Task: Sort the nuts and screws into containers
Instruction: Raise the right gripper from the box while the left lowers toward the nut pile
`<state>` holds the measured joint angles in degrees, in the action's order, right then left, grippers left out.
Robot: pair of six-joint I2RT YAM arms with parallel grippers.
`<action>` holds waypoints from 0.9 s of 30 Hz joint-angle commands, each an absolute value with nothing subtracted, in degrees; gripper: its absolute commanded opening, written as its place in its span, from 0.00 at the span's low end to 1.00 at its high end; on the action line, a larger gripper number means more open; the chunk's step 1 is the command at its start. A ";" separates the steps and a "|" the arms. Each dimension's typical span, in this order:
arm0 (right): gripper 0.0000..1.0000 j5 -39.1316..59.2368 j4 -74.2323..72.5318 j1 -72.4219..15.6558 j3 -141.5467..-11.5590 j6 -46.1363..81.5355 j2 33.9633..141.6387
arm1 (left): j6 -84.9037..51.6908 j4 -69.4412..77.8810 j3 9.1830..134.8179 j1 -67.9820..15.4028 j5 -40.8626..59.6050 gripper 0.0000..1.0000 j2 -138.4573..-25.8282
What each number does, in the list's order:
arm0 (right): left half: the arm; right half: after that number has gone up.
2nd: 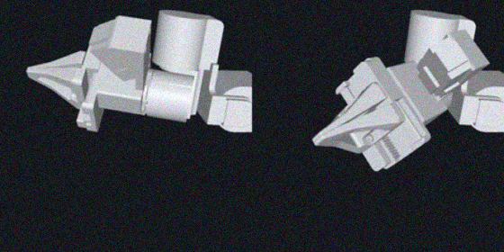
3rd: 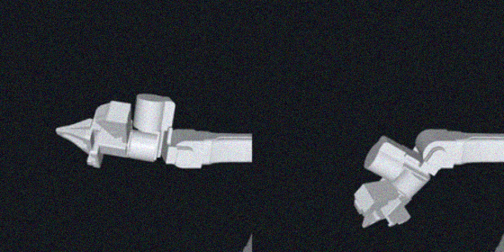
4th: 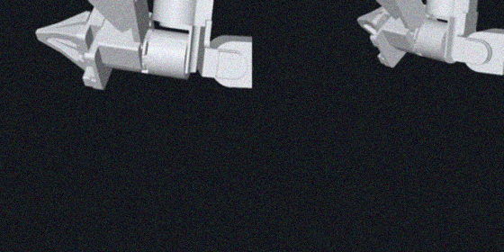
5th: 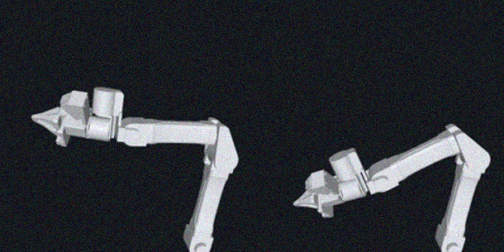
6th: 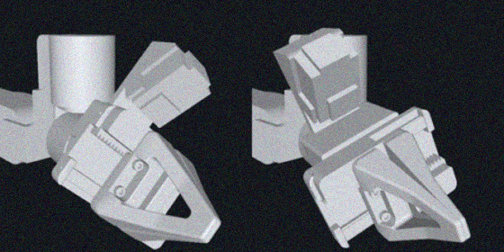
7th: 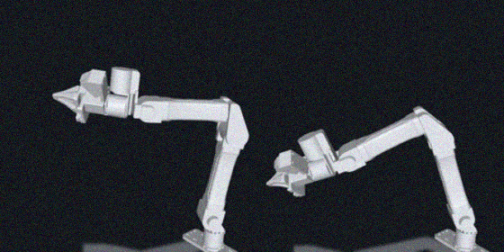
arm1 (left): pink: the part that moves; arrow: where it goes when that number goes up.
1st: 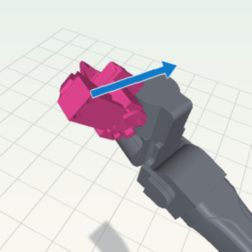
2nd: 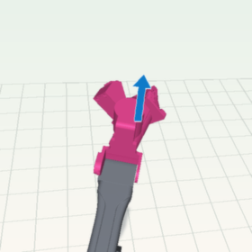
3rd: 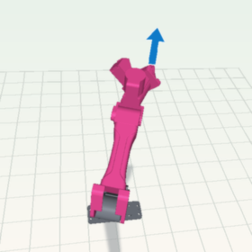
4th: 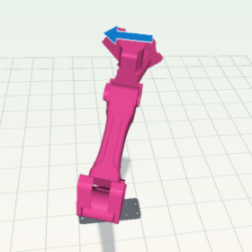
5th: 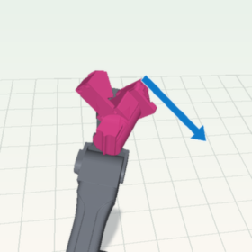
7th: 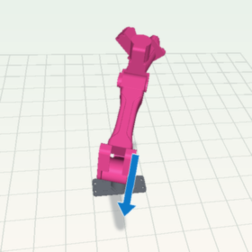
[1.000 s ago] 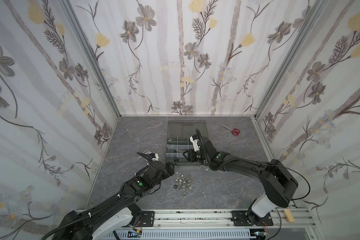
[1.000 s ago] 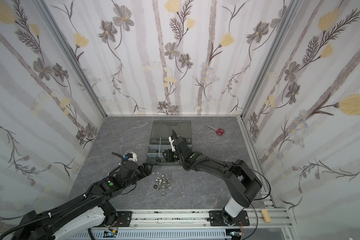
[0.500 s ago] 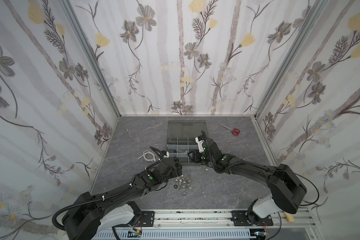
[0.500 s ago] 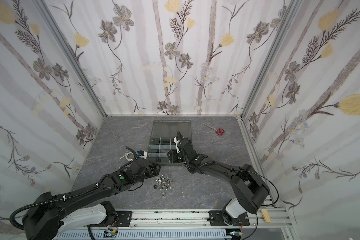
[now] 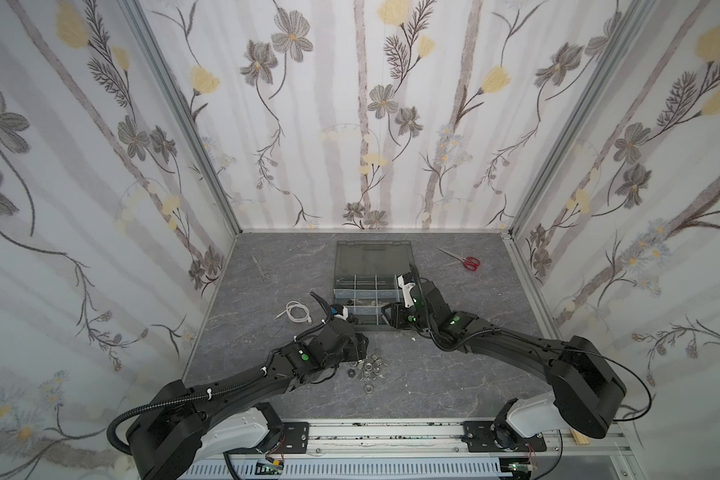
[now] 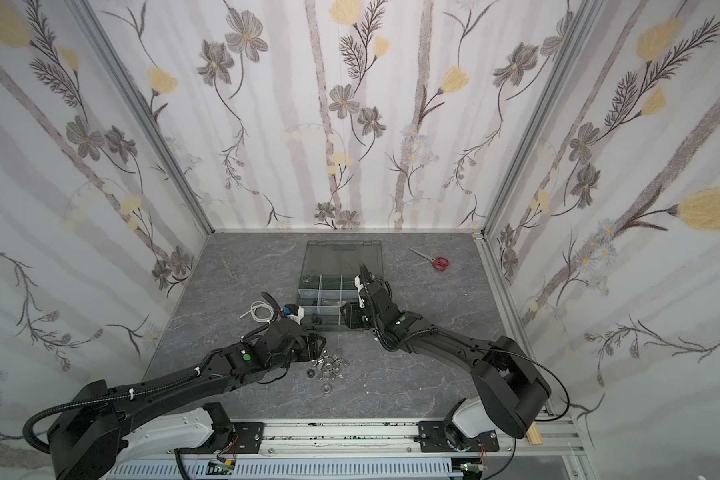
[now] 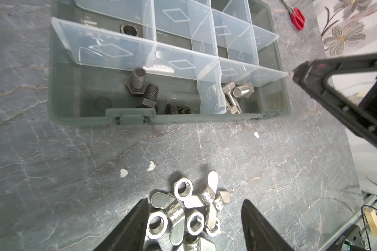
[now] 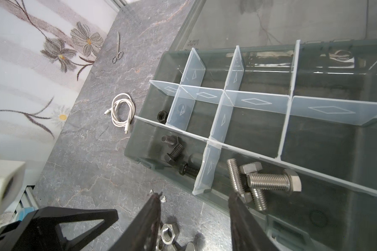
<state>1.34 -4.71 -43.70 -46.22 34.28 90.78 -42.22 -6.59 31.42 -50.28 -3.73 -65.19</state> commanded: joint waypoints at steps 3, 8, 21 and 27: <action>0.52 -2.24 -5.89 -43.68 -40.56 36.82 86.26 | -39.45 -11.31 33.74 -51.53 -2.25 0.68 -67.18; 0.52 -2.99 -4.41 -43.34 -39.47 36.31 85.34 | -42.74 -13.00 32.85 -54.14 -4.57 0.64 -67.00; 0.52 -2.70 -5.36 -43.11 -38.21 35.38 85.18 | -50.27 -23.93 34.33 -61.38 -12.42 0.57 -69.19; 0.52 -2.71 -5.22 -42.37 -37.50 35.04 84.60 | -50.67 -24.53 35.40 -62.82 -12.79 0.55 -72.88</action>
<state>-2.07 -3.66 -42.54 -37.76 35.44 84.95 -49.63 -23.03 34.76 -62.48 -10.96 -71.61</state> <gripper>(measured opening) 0.526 0.551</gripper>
